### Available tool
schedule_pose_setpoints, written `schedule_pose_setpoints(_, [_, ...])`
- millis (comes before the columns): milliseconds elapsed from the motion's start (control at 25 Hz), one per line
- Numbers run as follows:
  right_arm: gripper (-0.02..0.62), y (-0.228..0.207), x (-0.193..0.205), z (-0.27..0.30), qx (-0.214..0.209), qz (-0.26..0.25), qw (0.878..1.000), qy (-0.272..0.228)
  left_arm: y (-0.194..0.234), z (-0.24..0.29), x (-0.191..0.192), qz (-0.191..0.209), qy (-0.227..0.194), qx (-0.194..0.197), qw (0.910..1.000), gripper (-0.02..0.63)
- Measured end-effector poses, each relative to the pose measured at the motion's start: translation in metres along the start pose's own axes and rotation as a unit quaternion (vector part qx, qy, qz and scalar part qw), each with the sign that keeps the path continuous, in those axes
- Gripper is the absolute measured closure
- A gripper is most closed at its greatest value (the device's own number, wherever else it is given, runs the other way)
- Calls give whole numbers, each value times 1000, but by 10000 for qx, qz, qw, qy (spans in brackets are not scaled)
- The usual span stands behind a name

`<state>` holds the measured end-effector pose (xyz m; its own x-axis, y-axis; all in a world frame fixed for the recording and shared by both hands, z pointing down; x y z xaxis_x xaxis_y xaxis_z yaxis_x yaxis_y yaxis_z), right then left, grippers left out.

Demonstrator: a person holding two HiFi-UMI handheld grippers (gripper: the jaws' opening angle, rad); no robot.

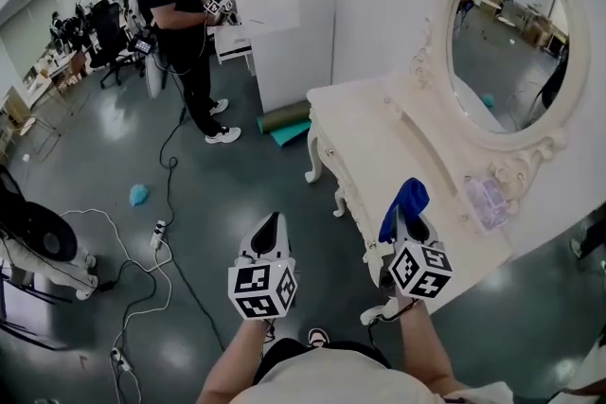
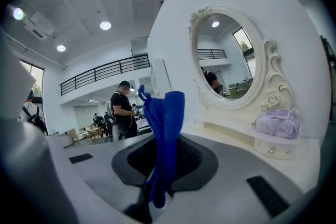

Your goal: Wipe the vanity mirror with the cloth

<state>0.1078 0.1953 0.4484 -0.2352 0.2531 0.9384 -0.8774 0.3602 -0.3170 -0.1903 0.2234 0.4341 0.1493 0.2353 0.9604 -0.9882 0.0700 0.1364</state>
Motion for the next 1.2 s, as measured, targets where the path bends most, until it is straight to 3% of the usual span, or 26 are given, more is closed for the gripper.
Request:
schedule_pose_setpoints(240, [523,-39,-6,19,481,60,9988,2,-31,73,-4,109,224,546,9982,603])
schedule_pose_setpoints(440, [523,-75,-9,32,1112,110,9937,-114,-71,141,-7,376,279,1323,9901,603])
schedule_pose_setpoints(840, [523,-120,-47,148,2271,431,9709,-629,-131,327,-66,922,151,2908,9522,603])
schedule_pose_setpoints(1200, [523,-140,-77,200,3314,440,9385,-867,-188,449,-93,863,456,3888,9161,603])
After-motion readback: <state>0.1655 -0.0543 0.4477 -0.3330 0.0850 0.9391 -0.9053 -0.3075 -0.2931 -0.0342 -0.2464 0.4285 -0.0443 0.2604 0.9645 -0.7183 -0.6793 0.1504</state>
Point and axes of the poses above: the fingertips, and each gripper's own axes: z forward along the fingers, y to its left, x out of its underside, the point moved 10 cm from there along -z, backward along the fingers, and after that the axes turned 15 degrees about -x, right-handed, at the moved point
